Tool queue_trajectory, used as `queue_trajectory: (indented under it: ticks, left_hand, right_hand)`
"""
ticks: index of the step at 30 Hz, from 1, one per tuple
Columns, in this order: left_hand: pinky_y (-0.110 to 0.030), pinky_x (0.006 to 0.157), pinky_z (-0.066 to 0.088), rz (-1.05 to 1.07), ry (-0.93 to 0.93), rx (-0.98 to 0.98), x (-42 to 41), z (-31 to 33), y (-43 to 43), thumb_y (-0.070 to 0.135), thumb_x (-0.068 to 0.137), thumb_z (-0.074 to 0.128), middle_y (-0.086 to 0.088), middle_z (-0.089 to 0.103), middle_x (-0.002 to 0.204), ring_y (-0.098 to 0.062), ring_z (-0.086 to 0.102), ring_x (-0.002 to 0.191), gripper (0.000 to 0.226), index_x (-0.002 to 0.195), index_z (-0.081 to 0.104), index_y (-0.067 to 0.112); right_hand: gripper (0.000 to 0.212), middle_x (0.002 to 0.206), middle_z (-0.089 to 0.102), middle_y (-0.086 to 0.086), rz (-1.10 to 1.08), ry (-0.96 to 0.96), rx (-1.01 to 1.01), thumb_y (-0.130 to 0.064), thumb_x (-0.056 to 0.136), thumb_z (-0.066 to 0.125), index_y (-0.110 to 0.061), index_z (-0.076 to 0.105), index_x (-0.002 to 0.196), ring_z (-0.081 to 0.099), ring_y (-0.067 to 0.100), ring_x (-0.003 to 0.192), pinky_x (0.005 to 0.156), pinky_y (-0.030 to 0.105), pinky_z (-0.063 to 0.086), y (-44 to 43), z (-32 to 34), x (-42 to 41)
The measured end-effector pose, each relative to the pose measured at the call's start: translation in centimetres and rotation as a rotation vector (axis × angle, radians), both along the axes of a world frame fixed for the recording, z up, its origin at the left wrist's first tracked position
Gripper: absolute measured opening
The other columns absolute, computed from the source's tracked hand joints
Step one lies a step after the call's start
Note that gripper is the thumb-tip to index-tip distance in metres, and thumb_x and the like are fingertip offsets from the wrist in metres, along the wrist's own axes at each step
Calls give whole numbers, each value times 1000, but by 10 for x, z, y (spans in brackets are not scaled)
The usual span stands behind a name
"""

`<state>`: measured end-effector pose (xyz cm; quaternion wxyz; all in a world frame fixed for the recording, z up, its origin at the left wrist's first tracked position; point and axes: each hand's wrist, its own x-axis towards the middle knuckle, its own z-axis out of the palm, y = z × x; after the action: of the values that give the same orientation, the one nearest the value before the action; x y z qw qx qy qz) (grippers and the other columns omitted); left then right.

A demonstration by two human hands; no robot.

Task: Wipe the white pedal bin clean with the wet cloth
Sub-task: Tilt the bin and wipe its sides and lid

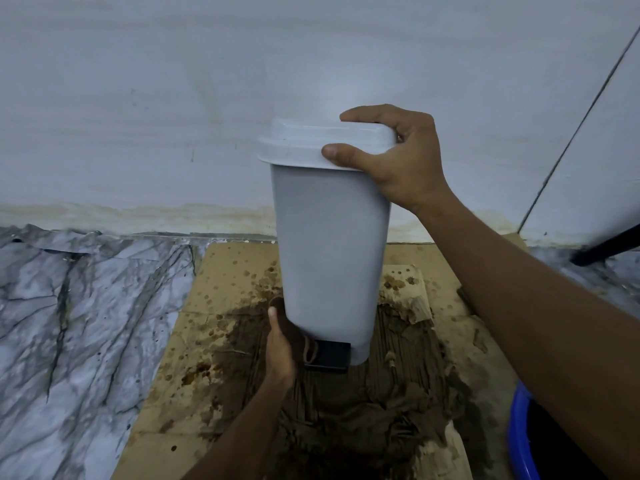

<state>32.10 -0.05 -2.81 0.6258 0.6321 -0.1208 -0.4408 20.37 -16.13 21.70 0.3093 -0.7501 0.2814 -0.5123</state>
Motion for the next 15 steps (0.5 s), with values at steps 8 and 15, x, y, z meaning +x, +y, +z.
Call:
queue_trajectory:
  ticks: [8, 15]
  left_hand:
    - [-45, 102, 49, 45, -187, -296, 3, 59, -35, 66, 97, 36, -6, 67, 128, -21, 64, 117, 65, 136, 57, 18]
    - [-52, 124, 5, 3, -1870, -367, -13, 103, -54, 42, 104, 37, -23, 8, 162, -37, 2, 153, 71, 155, 10, 0]
  right_hand:
    - [43, 102, 74, -10, -6, -21, 8, -47, 61, 90, -24, 77, 95, 68, 0, 97, 85, 19, 52, -5, 3, -4]
    - [44, 103, 74, -9, 10, -19, 24, -46, 59, 91, -24, 78, 95, 68, 1, 97, 88, 24, 54, -2, 1, -1]
